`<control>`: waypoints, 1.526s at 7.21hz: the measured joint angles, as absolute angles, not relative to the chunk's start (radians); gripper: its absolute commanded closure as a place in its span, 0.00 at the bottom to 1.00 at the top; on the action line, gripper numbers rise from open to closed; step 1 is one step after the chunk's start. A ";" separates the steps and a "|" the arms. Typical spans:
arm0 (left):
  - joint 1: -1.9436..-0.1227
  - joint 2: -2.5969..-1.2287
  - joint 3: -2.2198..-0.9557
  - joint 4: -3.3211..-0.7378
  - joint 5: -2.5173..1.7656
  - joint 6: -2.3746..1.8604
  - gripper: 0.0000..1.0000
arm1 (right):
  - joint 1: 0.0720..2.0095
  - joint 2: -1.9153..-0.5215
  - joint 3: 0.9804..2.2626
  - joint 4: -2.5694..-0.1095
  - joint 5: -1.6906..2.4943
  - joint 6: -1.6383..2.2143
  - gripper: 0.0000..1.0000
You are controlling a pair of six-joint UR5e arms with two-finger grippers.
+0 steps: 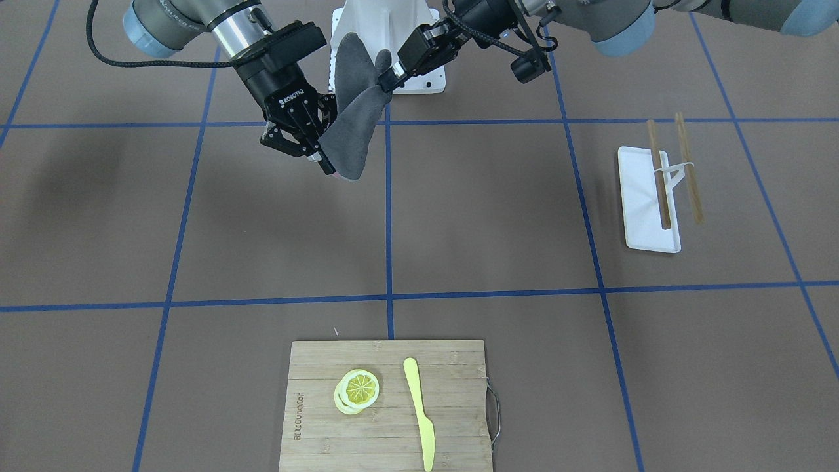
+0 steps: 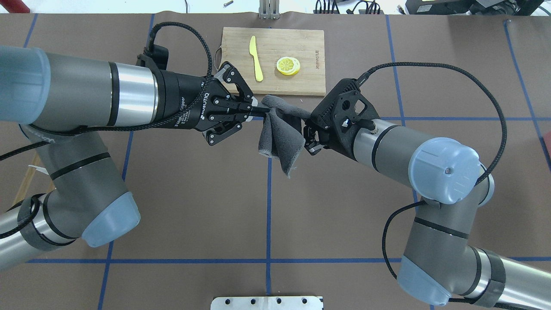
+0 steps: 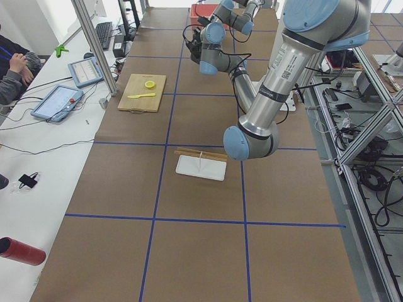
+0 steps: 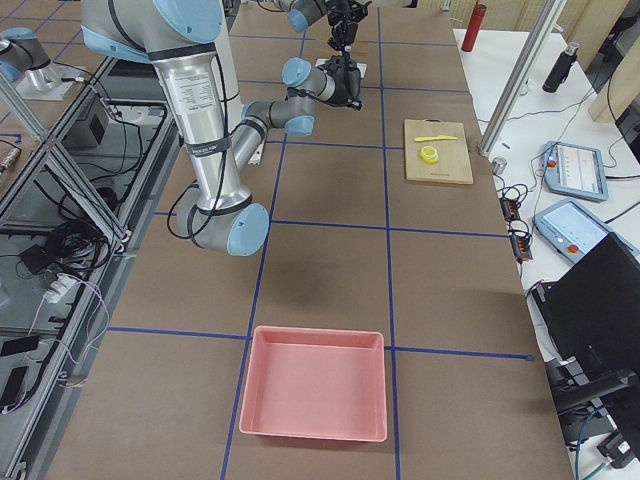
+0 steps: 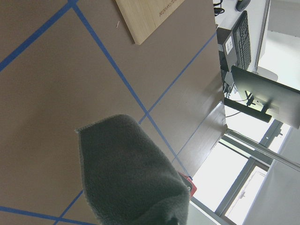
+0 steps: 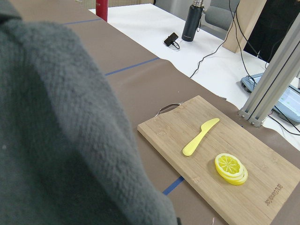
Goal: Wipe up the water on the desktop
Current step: 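Grasp the hanging cloth with the right gripper and release it from the left gripper, then carry the cloth with the right gripper while the left arm withdraws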
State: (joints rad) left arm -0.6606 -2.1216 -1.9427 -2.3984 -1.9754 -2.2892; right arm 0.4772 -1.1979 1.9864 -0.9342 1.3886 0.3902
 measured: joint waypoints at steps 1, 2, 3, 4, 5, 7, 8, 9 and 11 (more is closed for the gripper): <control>-0.667 -2.094 -1.950 -2.398 -1.980 -2.207 0.01 | 0.494 -1.198 1.986 -0.935 1.390 0.397 1.00; -0.680 -2.061 -1.954 -2.397 -1.984 -2.132 0.01 | 0.517 -1.198 1.986 -0.937 1.392 0.399 1.00; -0.706 -2.029 -1.955 -2.397 -1.990 -2.054 0.01 | 0.544 -1.198 1.986 -0.938 1.394 0.400 1.00; -0.740 -1.997 -1.954 -2.396 -1.993 -1.978 0.01 | 0.575 -1.198 1.984 -0.940 1.395 0.402 1.00; -0.778 -1.954 -1.954 -2.395 -1.995 -1.868 0.01 | 0.611 -1.200 1.981 -0.951 1.396 0.407 1.00; -0.847 -1.828 -1.955 -2.372 -1.997 -1.500 0.01 | 0.675 -1.214 1.979 -1.008 1.396 0.469 1.00; -0.876 -1.759 -1.957 -2.333 -2.005 -1.286 0.01 | 0.693 -1.224 1.979 -1.037 1.399 0.506 1.00; -0.933 -1.709 -1.957 -2.280 -2.046 -1.096 0.01 | 0.712 -1.233 1.979 -1.070 1.417 0.523 1.00; -1.113 -1.627 -1.954 -2.147 -2.176 -0.750 0.01 | 0.773 -1.256 1.979 -1.147 1.551 0.580 1.00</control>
State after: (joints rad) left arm -1.1129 -1.6267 -1.9541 -2.1471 -2.1761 -0.7498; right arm 0.7733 -1.2563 1.9788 -1.1470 1.5505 0.5795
